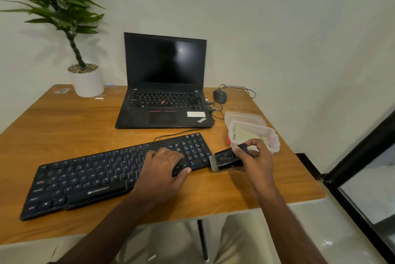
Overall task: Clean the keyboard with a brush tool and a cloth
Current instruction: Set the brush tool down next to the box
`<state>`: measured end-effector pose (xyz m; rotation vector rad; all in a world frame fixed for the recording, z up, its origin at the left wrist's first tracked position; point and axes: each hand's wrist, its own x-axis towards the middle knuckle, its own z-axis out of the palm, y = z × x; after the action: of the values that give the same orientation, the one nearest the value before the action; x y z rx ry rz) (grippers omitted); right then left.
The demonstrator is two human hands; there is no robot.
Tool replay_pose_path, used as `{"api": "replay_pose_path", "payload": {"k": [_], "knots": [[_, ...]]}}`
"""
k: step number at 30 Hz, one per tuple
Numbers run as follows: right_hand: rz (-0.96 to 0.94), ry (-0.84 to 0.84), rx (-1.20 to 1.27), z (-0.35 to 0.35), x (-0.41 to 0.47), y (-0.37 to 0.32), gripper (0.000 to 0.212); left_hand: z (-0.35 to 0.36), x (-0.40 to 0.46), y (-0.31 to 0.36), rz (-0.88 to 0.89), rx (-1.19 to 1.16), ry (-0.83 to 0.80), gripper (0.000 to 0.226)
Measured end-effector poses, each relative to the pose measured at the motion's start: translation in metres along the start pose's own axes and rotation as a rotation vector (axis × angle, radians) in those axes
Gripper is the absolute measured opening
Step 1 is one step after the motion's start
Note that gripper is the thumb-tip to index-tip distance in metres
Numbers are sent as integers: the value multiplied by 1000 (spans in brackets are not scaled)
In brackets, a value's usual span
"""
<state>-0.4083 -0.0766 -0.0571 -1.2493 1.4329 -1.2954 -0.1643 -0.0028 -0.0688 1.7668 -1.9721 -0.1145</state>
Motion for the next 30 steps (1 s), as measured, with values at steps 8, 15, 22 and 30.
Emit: {"api": "replay_pose_path", "payload": {"k": [8,15,22,30], "knots": [[47,157,-461,-65,8,13,27,26,57,44,200,-16,-58,41],[71,101,-584,-73,9,12,18,41,87,63,244,-25,-92,38],[324,-222,-141,-80,8,-6,21,48,94,67,219,-106,-59,30],[65,-63,-653,-80,19,8,17,50,101,64,232,-56,-102,26]]}}
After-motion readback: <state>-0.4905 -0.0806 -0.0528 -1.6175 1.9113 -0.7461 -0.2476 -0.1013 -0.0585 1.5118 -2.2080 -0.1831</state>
